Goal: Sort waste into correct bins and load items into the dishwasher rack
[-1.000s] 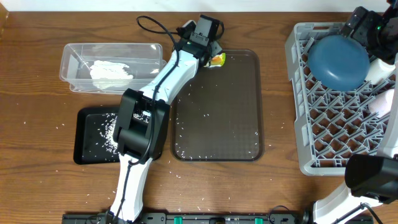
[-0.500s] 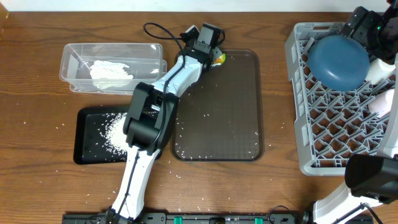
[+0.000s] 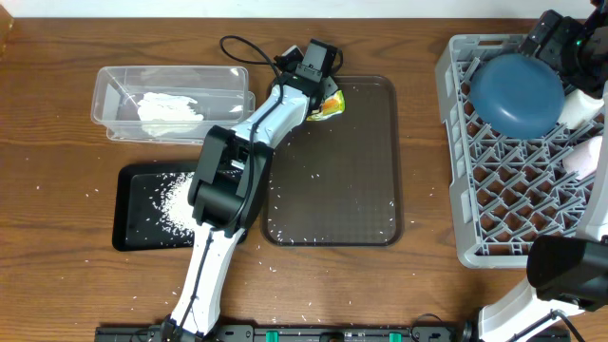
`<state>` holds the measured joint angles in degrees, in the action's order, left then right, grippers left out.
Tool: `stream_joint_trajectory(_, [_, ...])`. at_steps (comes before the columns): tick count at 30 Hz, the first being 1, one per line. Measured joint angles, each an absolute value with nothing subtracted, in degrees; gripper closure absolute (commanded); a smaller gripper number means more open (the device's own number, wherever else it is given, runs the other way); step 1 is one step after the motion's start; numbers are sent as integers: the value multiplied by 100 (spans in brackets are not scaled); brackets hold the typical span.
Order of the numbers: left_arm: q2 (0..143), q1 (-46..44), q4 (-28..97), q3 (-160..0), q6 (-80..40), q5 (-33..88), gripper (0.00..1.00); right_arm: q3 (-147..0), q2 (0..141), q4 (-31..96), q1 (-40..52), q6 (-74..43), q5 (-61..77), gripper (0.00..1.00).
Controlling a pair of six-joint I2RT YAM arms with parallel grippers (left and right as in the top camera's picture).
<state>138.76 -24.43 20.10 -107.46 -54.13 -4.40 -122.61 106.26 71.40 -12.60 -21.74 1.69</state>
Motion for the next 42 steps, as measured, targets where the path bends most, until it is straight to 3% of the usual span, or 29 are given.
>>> stream_joint_trajectory(11, [13537, -2443, 3677, -10772, -5356, -231, 94, -12261, 10626, 7140, -1260, -2174, 169, 1])
stream_joint_trajectory(18, [13063, -2440, 4672, -10726, -4252, 314, 93, -12261, 10626, 7140, -1260, -2174, 169, 1])
stream_joint_trajectory(19, [12971, -2443, 4781, -10726, -4082, 362, 89, -12261, 10626, 7140, -1260, -2174, 169, 1])
stream_joint_trajectory(23, [12580, -2436, 4982, -10726, -3234, 506, 51, -12261, 10626, 7140, -1260, -2174, 169, 1])
stream_joint_trajectory(26, [12503, -2377, 5026, -10726, -2705, 572, 43, -12261, 10626, 7140, -1260, -2174, 169, 1])
stream_joint_trajectory(32, [12512, -2180, 5028, -10726, -1905, 587, 31, -12261, 10626, 7140, -1260, -2174, 169, 1])
stream_joint_trajectory(42, [12783, -2233, 4947, -10726, -972, 886, 30, -12261, 10626, 7140, -1260, -2174, 169, 1])
